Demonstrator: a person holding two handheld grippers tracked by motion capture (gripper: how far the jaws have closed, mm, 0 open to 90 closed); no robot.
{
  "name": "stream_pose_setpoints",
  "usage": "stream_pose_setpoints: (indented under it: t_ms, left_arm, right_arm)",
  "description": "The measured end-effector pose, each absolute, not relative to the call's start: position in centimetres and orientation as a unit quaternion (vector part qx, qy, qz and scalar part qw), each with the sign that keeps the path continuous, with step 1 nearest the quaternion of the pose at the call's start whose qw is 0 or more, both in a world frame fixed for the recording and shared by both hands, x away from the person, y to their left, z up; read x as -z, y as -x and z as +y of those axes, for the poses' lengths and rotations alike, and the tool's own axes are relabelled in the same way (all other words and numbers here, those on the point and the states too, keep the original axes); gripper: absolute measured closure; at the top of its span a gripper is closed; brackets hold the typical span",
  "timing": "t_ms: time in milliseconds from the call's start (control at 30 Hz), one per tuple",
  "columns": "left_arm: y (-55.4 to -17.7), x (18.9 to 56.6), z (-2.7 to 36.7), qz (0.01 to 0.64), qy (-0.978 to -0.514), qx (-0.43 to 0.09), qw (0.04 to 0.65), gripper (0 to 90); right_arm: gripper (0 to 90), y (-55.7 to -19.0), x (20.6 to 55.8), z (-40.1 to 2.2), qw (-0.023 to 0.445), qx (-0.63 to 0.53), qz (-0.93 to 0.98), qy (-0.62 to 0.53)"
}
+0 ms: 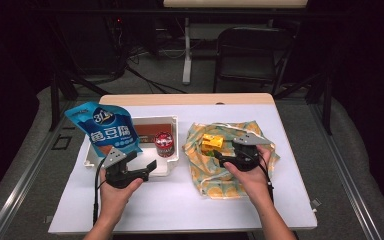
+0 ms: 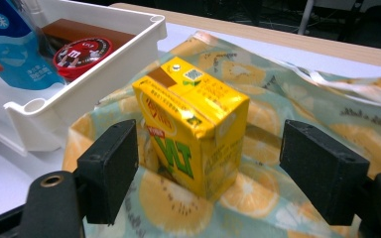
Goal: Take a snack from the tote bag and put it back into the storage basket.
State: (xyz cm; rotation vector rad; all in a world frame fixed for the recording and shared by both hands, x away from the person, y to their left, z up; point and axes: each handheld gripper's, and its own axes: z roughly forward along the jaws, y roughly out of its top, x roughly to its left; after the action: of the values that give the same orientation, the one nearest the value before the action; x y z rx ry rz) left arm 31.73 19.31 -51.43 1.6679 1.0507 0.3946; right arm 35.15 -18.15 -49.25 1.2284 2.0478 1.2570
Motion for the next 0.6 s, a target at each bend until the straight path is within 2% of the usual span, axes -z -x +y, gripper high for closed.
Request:
stream_pose_setpoints:
  t_ms: [200,600]
  left_arm:
    - [-31.8,51.5,19.3,0.440,-0.706,-0.159,0.532,7.9]
    - [-32.0,51.7,19.5,0.443,-0.709,-0.147,0.529,8.2]
  right_arm:
    - [20.4,-36.7,49.4,-17.2,0.220,-0.446,0.749,-0.438]
    - [16.7,-39.0,50.1,-16.1,0.211,-0.436,0.767,-0.419]
